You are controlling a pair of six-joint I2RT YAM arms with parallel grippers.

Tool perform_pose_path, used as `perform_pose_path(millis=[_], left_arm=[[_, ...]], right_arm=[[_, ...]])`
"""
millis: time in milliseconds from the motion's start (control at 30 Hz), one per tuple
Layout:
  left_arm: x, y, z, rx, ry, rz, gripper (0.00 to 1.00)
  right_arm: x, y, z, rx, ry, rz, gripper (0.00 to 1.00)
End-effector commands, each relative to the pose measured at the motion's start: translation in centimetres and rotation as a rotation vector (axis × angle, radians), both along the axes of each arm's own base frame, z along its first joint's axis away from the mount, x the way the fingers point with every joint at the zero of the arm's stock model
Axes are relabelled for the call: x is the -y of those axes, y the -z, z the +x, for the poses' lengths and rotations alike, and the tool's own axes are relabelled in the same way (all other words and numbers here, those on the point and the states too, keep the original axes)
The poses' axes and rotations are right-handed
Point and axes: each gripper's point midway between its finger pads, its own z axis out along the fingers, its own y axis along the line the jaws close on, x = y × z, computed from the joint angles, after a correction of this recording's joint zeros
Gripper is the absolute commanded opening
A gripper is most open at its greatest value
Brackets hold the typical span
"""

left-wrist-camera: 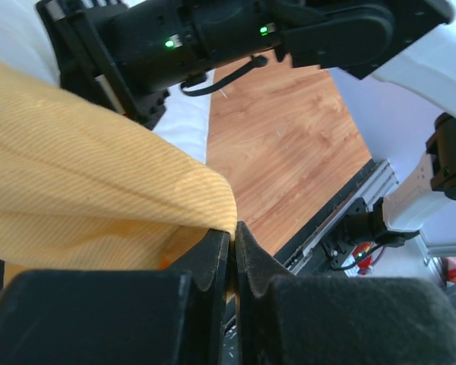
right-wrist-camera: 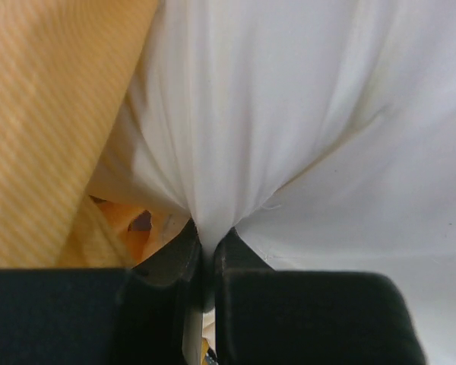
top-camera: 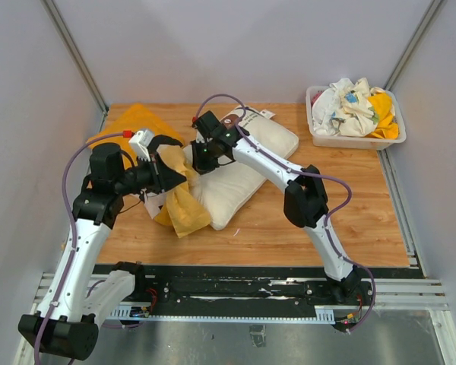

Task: Remove the trousers from the hanger

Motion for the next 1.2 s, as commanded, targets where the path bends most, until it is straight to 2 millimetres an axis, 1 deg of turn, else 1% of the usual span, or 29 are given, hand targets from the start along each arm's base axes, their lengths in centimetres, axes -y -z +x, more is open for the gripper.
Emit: perform_pose_path(millis=[0, 133, 200, 267, 300, 333, 400, 433, 500, 533, 600, 633, 667, 733, 800, 867, 900, 1000, 1100, 1167], left_arm=[[1.1, -1.6, -0.8, 0.051, 0.081, -0.067, 0.09], [1.5, -1.3, -1.1, 0.046, 0.122, -0.076, 0.09], [1.5, -1.1, -1.2, 0.047, 0.13, -0.07, 0.09], [0.9, -0.5, -0.7, 0.047, 0.084, -0.032, 0.09], [0.6, -0.2, -0.5, 0.046, 0.067, -0.023, 0.08], [0.6, 0.1, -0.5, 0.039, 0.064, -0.022, 0.08], [0.4, 0.5, -0.1, 0.025, 0.037, -0.015, 0.08], [0.2, 0.7, 0.1, 0.023, 0.022, -0.01, 0.08], [0.1, 0.8, 0.3, 0.023, 0.011, -0.006, 0.08], [0.1, 0.8, 0.4, 0.025, 0.007, -0.007, 0.09], [0.1, 0.8, 0.6, 0.024, 0.011, -0.01, 0.09], [0.1, 0.8, 0.7, 0.024, 0.009, -0.012, 0.09], [0.2, 0.8, 0.8, 0.023, 0.011, -0.013, 0.09], [0.2, 0.9, 0.9, 0.021, 0.014, -0.012, 0.09], [0.3, 1.1, 1.1, 0.019, 0.015, -0.012, 0.09], [0.3, 1.1, 1.3, 0.014, 0.016, -0.016, 0.09], [0.4, 1.1, 1.3, 0.012, 0.018, -0.021, 0.09], [0.6, 1.1, 1.7, 0.008, 0.023, -0.03, 0.09], [0.8, 0.9, 1.9, 0.01, 0.033, -0.041, 0.09], [1.0, 0.8, 2.1, 0.012, 0.041, -0.048, 0.09]], right_arm=[[-1.3, 0.9, 2.5, 0.024, 0.053, 0.071, 0.01], [-1.5, 0.8, 4.0, 0.042, 0.073, 0.104, 0.01], [-1.5, 0.6, 4.1, 0.043, 0.067, 0.115, 0.05], [-0.9, 0.4, 4.1, 0.045, 0.06, 0.116, 0.06], [-0.6, 0.1, 4.0, 0.048, 0.056, 0.116, 0.09], [-0.1, 0.0, 3.9, 0.049, 0.053, 0.112, 0.16], [1.2, -0.7, 3.5, 0.07, 0.052, 0.096, 0.38], [1.9, -1.0, 3.3, 0.079, 0.056, 0.085, 0.48], [3.5, -1.9, 2.7, 0.106, 0.059, 0.065, 0.55], [4.4, -2.9, 2.5, 0.129, 0.059, 0.062, 0.58], [6.1, -3.9, 1.6, 0.157, 0.061, 0.039, 0.61], [7.1, -4.0, 0.9, 0.168, 0.057, 0.018, 0.62], [8.1, -4.6, 0.3, 0.188, 0.054, 0.005, 0.64], [10.1, -5.2, -0.9, 0.211, 0.049, -0.022, 0.66], [12.0, -5.4, -2.4, 0.209, 0.046, -0.04, 0.68], [13.9, -4.8, -4.1, 0.182, 0.048, -0.054, 0.7], [14.8, -4.1, -5.2, 0.154, 0.045, -0.058, 0.72], [16.6, -1.9, -8.4, 0.075, 0.032, -0.044, 0.76], [17.7, -0.1, -10.5, 0.04, 0.041, -0.032, 0.78], [17.8, 1.0, -11.1, 0.01, 0.047, -0.01, 0.79]])
